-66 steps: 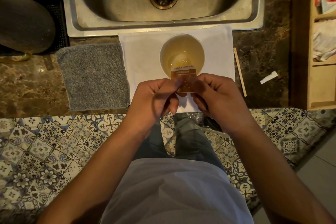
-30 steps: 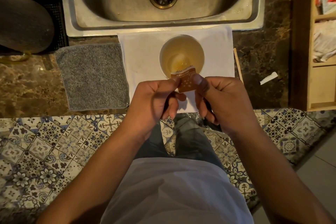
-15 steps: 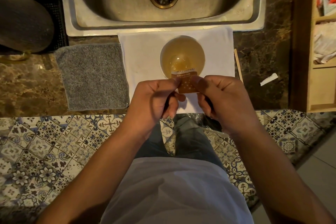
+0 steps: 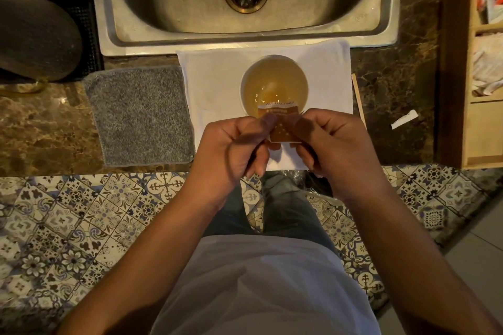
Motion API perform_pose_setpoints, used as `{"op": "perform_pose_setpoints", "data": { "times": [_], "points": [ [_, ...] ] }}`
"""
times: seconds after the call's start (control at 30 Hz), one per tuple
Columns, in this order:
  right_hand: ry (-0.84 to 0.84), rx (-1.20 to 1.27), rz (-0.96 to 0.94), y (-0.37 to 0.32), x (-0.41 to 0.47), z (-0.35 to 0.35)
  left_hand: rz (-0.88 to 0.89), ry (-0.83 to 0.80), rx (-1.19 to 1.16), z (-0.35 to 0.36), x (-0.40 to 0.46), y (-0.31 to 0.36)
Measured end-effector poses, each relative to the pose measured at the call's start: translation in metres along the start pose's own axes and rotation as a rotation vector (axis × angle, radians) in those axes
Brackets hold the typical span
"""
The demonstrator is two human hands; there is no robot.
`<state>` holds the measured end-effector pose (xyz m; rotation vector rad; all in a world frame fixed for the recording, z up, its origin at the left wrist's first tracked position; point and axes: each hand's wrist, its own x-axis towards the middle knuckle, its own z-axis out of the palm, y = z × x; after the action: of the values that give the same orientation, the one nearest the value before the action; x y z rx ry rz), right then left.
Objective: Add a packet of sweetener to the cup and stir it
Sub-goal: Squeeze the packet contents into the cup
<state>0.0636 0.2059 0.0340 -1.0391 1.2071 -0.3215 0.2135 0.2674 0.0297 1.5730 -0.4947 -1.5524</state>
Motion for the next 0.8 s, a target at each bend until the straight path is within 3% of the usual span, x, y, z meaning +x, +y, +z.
{"op": "perform_pose_setpoints", "data": {
  "times": [0.63, 0.8],
  "points": [
    [-0.044, 0.072, 0.028, -0.0020, -0.0025, 0.0032, 0.020, -0.020, 0.024, -0.0026, -0.0015, -0.0038],
    [-0.021, 0.041, 0.032, -0.0013, -0.0022, 0.0032, 0.027, 0.045, 0.007, -0.0004, -0.0023, -0.0017]
  ]
}}
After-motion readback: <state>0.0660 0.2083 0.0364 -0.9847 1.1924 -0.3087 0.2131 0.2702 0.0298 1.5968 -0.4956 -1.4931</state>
